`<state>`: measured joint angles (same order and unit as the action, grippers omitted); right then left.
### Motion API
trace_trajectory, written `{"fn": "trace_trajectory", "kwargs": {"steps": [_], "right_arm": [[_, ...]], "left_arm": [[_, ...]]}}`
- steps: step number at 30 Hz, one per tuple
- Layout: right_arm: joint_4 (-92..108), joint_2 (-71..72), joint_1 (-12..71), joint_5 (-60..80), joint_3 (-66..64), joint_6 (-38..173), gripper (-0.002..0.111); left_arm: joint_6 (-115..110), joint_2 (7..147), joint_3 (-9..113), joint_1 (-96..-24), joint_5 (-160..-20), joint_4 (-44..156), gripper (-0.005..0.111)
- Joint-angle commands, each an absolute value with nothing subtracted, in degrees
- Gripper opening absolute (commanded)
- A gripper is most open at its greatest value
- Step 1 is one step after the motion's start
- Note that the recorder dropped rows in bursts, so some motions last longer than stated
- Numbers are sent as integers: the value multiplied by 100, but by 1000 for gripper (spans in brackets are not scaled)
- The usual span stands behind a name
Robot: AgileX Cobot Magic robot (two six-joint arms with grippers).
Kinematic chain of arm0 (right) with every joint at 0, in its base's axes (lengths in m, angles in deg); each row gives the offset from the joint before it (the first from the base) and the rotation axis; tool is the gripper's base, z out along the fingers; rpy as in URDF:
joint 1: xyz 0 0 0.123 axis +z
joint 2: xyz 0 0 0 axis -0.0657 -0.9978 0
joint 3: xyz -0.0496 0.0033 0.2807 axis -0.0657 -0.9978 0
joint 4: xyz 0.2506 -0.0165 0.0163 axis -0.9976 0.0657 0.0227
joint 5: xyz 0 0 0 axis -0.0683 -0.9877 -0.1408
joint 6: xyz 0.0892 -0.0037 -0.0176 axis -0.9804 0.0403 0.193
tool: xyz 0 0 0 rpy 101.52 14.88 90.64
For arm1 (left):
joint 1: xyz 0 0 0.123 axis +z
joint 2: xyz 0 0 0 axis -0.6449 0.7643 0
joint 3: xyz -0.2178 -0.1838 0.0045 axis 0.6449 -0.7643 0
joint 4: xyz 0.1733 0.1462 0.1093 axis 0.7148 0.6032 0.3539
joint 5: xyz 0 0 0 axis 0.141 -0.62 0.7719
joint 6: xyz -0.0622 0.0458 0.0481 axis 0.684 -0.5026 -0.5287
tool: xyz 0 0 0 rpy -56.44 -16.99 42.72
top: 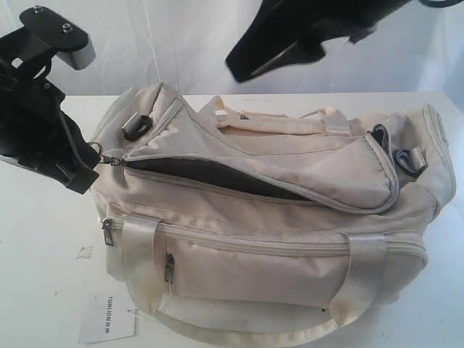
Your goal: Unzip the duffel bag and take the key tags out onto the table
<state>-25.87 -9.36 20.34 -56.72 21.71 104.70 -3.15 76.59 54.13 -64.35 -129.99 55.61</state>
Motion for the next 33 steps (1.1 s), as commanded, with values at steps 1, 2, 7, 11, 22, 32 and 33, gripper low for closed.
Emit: {"fn": "trace_trajectory", "kwargs": {"steps": [1,2,7,11,22,32,33], "right_arm": [[-1429,-1234,2854,-5277,1896,10553,64],[-1283,-1317,2992,-5198,1832,10553,64],[-1131,-1659,3468,-4649,1661,10783,77],[-863,-1877,3677,-4292,1661,10893,82],[-588,-2322,3876,-4218,1661,10740,74],[-614,-2521,4080,-4229,1661,10723,28],[-614,-2541,4080,-4248,1661,10723,22]], "left_arm": [[-305,7594,5388,-6426,-13023,5440,0],[-305,7594,5388,-6426,-13023,5440,0],[-305,7506,5388,-6426,-13023,5415,0],[-305,7353,5388,-6426,-13023,5415,0],[-305,7217,5388,-6426,-13023,5415,0],[-305,7217,5388,-6426,-13023,5415,0],[-305,7217,5376,-6426,-12999,5415,0]]}}
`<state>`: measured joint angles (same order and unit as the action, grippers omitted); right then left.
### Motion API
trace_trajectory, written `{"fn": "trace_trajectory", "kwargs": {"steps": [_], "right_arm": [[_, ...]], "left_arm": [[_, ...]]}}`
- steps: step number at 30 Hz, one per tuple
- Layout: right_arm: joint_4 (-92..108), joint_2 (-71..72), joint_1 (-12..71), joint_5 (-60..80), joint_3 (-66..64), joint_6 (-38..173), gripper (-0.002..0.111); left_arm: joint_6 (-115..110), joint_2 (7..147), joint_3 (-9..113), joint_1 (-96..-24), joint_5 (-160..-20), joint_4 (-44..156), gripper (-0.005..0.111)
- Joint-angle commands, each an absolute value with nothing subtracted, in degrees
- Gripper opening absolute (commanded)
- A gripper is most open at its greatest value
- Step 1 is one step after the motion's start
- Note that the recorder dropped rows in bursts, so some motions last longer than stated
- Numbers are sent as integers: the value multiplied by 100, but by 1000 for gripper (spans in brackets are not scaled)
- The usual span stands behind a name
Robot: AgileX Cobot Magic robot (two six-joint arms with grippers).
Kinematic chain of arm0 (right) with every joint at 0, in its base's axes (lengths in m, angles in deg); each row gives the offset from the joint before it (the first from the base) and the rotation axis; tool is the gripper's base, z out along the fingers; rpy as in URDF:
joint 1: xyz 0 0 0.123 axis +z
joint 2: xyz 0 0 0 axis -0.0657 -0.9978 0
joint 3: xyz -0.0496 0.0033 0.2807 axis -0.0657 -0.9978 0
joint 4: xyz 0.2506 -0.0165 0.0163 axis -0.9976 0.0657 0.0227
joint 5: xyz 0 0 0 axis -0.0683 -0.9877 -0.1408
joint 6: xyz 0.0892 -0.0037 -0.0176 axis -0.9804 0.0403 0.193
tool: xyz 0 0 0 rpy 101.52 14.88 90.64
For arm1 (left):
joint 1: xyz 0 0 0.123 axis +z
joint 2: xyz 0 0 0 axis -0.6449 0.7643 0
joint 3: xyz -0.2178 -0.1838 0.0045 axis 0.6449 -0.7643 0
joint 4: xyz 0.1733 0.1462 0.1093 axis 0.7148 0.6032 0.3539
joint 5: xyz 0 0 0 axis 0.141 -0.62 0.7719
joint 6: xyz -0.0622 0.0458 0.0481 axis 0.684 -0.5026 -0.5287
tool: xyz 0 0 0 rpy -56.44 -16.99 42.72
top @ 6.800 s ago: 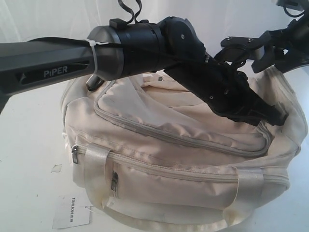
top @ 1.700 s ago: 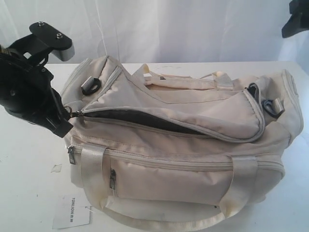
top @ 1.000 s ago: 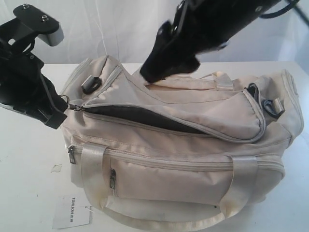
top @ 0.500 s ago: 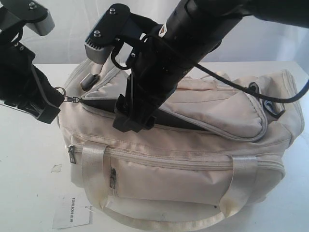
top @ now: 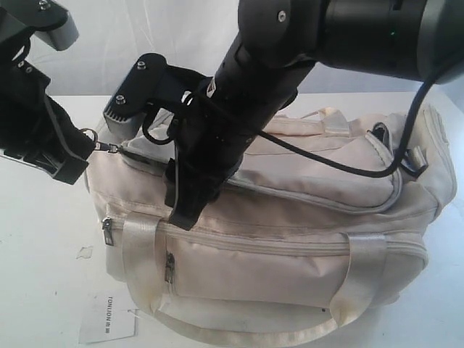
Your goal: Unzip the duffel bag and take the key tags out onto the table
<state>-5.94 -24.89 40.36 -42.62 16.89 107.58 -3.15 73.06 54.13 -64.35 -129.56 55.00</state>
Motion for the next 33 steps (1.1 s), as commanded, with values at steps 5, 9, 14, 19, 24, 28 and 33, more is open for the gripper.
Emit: {"fn": "trace_trajectory", "kwargs": {"steps": [5,9,14,19,24,28,33], "right_arm": [[-558,-2556,4080,-4256,1661,10449,0],[-502,-2556,4080,-4271,1661,10266,0],[-504,-2556,4080,-4316,1661,10196,0],[-504,-2556,4080,-4370,1661,10061,0],[-504,-2556,4080,-4475,1661,10026,0],[-504,-2556,4080,-4496,1661,9969,0],[-525,-2556,4089,-4498,1661,9817,0]], "left_arm": [[-305,7253,5105,-6426,-12541,5460,0],[-305,7371,5043,-6426,-12259,5615,0],[-280,7672,5043,-6413,-11987,5765,0],[-160,7951,5043,-6171,-11628,5781,0],[-160,8041,5054,-5970,-11041,5762,0],[-160,8065,5054,-5965,-10501,5762,0],[-160,8356,5267,-5965,-10366,5747,0]]}}
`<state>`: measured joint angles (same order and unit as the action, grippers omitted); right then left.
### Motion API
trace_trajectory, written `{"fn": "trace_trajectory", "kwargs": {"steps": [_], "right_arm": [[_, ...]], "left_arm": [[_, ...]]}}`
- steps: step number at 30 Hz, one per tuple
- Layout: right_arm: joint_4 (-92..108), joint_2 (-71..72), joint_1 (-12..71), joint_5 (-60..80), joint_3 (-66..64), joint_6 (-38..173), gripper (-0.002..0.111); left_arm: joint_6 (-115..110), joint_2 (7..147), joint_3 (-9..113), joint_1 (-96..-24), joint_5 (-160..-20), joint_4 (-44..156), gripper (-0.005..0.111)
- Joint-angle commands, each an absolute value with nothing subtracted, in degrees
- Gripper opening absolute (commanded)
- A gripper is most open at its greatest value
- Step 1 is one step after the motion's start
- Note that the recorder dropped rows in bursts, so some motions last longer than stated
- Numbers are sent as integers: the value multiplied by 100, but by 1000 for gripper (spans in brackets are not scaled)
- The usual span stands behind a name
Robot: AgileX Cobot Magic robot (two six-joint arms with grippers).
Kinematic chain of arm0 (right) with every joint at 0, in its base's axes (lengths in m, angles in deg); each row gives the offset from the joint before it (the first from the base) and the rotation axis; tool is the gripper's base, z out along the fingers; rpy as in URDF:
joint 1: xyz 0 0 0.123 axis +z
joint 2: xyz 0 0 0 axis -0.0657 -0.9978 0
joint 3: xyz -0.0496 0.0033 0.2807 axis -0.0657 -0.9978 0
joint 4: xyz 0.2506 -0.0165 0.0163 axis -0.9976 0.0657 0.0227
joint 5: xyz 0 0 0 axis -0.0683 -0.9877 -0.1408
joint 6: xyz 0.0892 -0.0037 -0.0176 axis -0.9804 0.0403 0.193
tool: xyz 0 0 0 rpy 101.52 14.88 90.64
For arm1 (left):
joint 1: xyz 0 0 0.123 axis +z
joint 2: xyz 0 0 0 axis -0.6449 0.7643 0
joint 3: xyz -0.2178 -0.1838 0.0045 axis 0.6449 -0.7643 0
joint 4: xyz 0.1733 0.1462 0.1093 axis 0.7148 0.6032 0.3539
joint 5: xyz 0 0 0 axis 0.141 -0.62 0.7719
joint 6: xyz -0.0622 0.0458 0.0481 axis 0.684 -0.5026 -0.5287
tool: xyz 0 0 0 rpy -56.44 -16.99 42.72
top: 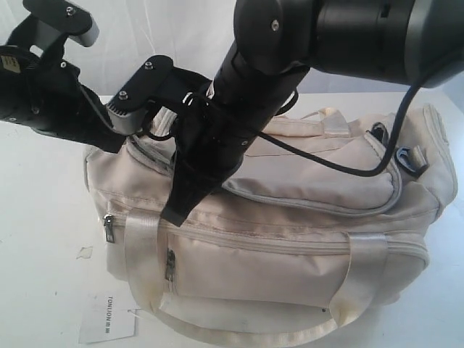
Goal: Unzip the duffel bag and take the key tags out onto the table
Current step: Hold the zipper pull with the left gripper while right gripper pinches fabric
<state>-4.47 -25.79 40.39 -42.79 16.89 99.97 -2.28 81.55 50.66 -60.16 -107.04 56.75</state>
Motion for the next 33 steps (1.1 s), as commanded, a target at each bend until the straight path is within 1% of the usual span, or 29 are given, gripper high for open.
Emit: {"fn": "trace_trajectory", "kwargs": {"steps": [1,12,14,18,22,26,30,31,33], "right_arm": [[-525,-2556,4089,-4469,1661,9748,0],[-525,-2556,4089,-4518,1661,9589,0],[-494,-2543,4089,-4497,1661,9528,0],[-481,-2520,4089,-4320,1661,9490,0],[-481,-2520,4089,-4346,1661,9490,0],[-534,-2520,4089,-4348,1661,9320,0],[-545,-2520,4089,-4184,1685,9319,0],[-545,-2507,4089,-4210,1683,9319,0],[-530,-2453,4089,-4271,1683,9333,13]], "left_arm": [[-160,8458,5331,-5965,-10394,5747,0],[-160,9406,6300,-5926,-10475,5742,0],[-157,9491,6420,-5914,-10896,5726,0],[-157,9256,6453,-5914,-12028,5503,0],[-157,8793,6453,-5914,-12860,5299,0],[-624,8501,6453,-5914,-13007,4692,0],[-953,8498,6441,-5914,-13235,4357,0],[-978,8487,6415,-5914,-13245,4322,0],[-1011,8477,6377,-5914,-13330,4235,0]]}}
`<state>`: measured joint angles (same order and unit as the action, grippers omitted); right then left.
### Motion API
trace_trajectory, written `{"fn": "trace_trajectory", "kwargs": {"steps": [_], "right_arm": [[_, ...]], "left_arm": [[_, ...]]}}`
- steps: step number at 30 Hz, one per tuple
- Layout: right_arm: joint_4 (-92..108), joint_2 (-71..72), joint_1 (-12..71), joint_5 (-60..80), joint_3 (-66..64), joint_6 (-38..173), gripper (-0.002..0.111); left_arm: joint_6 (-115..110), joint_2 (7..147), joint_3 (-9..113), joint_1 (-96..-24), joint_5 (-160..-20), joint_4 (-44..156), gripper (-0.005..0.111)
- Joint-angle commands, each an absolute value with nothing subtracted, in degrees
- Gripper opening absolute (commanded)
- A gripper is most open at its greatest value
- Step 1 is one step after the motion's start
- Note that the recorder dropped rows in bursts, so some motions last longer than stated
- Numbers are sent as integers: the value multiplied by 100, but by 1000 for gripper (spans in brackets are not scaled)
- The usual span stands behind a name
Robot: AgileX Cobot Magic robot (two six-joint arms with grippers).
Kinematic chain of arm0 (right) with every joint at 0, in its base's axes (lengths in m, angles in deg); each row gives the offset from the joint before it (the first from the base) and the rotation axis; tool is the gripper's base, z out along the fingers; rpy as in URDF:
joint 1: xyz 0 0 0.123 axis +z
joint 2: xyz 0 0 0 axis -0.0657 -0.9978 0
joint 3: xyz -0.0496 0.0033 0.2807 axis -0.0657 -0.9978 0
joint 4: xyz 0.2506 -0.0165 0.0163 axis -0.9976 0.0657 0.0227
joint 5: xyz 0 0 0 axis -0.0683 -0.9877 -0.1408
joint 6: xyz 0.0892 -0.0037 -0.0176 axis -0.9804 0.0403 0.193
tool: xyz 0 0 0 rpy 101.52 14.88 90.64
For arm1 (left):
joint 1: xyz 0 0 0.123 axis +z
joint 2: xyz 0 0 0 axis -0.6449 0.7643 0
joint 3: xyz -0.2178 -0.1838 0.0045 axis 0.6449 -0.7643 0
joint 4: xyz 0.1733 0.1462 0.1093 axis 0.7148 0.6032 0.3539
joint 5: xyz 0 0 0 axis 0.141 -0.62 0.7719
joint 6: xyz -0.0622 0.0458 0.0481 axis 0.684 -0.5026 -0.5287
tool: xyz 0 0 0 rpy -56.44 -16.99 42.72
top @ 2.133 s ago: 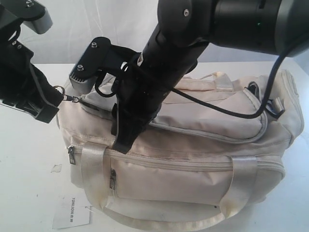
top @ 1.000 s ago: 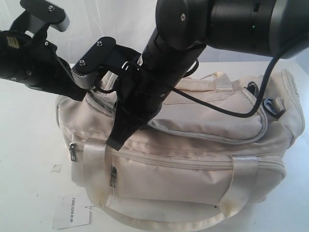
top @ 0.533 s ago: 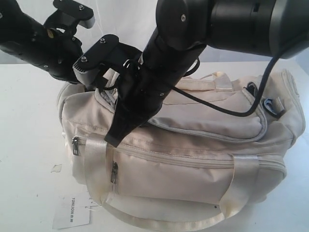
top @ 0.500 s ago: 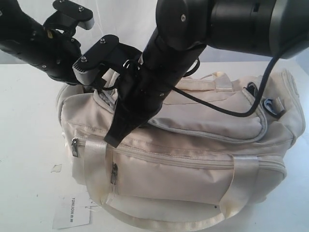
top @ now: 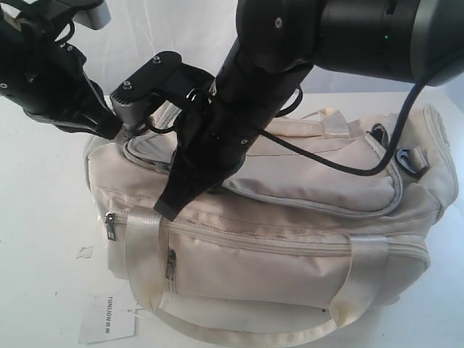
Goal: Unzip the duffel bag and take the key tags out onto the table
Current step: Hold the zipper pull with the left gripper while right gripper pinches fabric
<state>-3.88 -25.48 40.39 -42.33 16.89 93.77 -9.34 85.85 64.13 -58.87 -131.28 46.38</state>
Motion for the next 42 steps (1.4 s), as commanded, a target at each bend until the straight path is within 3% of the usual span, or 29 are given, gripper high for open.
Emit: {"fn": "trace_trajectory", "kwargs": {"steps": [1,2,3,5,13,24,30,42], "right_arm": [[-530,-2413,4089,-4271,1683,9354,21],[-530,-2322,4089,-4236,1683,9503,36],[-530,-2258,4089,-4197,1683,9555,44],[-541,-2131,4103,-4056,1683,9631,52],[-190,-1955,4700,-3217,1597,10204,51],[2022,-1955,5101,-2629,881,8440,49],[2898,-1943,5176,-2734,595,7530,42],[2856,-1089,5176,-3060,570,7531,48]], "left_arm": [[-1068,8461,6377,-5914,-13330,4218,0],[-1077,8377,6377,-5914,-13282,4218,0],[-1077,8322,6377,-5914,-13282,4218,0],[-1077,8225,6377,-5914,-13282,4218,0],[-1077,8155,6377,-5914,-13269,4218,0],[-1077,8155,6377,-5914,-13200,4230,0],[-1102,8155,6377,-5914,-13187,4240,0],[-1140,8155,6377,-5914,-13187,4254,0]]}}
